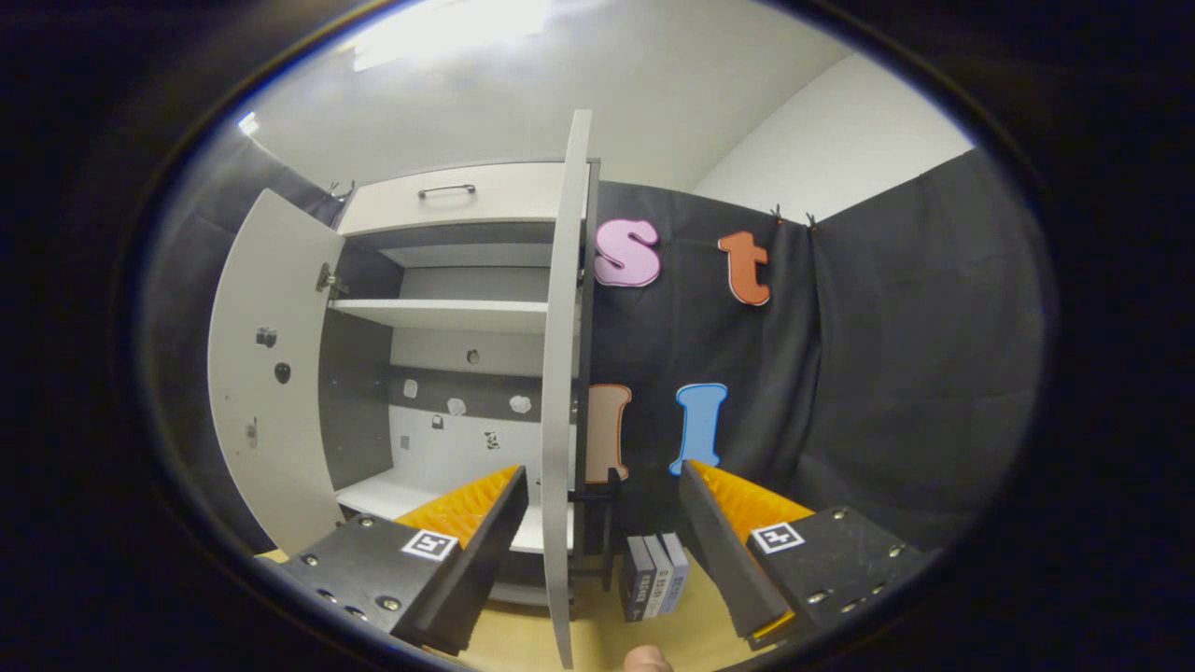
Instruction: Grasp the bottle in the cabinet with the left hand and place it on the coaster, then close the right door with the right hand and the left door with the left hand.
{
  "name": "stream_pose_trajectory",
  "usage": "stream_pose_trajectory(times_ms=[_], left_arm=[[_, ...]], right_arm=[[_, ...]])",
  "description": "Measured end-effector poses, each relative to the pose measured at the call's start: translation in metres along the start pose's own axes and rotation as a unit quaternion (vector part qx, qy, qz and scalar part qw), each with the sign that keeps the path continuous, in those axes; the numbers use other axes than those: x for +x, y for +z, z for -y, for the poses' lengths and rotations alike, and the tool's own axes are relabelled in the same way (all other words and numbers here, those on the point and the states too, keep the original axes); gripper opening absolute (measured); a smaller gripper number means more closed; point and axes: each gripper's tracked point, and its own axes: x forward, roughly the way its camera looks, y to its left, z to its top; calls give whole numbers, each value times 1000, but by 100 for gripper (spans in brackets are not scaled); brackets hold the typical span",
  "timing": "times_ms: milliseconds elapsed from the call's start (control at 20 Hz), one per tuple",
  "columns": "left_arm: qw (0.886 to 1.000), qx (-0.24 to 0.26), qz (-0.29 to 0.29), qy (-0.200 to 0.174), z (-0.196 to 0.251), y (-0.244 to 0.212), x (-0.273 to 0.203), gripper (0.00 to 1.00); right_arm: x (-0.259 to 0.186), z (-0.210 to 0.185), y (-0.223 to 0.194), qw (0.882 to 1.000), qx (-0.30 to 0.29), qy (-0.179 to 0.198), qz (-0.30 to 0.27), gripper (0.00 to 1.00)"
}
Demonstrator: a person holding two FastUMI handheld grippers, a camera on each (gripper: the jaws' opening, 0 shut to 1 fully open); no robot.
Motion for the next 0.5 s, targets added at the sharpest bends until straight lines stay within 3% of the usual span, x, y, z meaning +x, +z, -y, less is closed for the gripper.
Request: stream_pose_trajectory(times_ms=[350, 400, 500], left_arm=[[1000, 24, 4, -6, 5, 12, -6, 83], [1000, 27, 6, -6, 6, 15, -7, 83], [999, 30, 12, -6, 7, 23, -10, 83]], right_arm=[[4, -9, -4, 1000, 1, 11, -2, 98], [6, -10, -3, 1000, 2, 12, -2, 94], [5, -11, -3, 1000, 2, 14, -1, 98]])
